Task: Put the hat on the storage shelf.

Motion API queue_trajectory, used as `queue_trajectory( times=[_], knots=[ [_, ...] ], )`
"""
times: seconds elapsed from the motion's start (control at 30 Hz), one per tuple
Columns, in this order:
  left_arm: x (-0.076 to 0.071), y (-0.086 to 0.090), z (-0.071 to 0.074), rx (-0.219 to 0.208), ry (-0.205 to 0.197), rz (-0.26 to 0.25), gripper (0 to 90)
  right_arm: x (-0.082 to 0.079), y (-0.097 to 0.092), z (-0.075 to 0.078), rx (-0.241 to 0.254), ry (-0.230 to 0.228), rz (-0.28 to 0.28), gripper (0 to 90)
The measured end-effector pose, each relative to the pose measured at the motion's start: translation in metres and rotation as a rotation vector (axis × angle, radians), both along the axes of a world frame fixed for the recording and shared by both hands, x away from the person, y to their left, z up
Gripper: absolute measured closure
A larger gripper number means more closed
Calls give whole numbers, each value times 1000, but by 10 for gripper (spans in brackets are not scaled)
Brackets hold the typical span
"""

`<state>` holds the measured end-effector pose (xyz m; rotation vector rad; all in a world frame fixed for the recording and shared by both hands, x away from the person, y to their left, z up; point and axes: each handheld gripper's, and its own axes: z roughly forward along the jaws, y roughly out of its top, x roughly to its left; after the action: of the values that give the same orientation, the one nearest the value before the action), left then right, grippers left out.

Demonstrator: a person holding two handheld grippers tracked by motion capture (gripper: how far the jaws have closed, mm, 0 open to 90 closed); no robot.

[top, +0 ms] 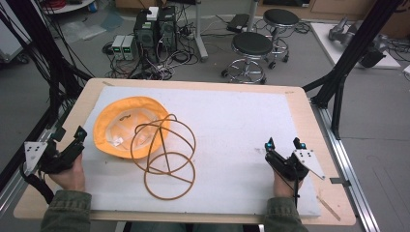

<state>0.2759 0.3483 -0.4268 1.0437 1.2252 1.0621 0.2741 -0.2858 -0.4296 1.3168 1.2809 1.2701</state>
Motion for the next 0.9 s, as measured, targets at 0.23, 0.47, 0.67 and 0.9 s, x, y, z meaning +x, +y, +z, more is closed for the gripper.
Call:
queue_trajectory(
  times=[0.23,0.47,0.67,0.9],
  knots=[
    [0,1,-1,-8,-1,3,309,0,0,0,6,4,4,114],
    [0,2,-1,-18,-1,4,308,1,-1,0,10,9,6,114],
    [1,3,-2,-24,8,0,308,1,-1,-1,14,12,6,114],
    [0,3,0,-22,2,-7,308,1,-1,-1,19,11,9,114]
  ],
)
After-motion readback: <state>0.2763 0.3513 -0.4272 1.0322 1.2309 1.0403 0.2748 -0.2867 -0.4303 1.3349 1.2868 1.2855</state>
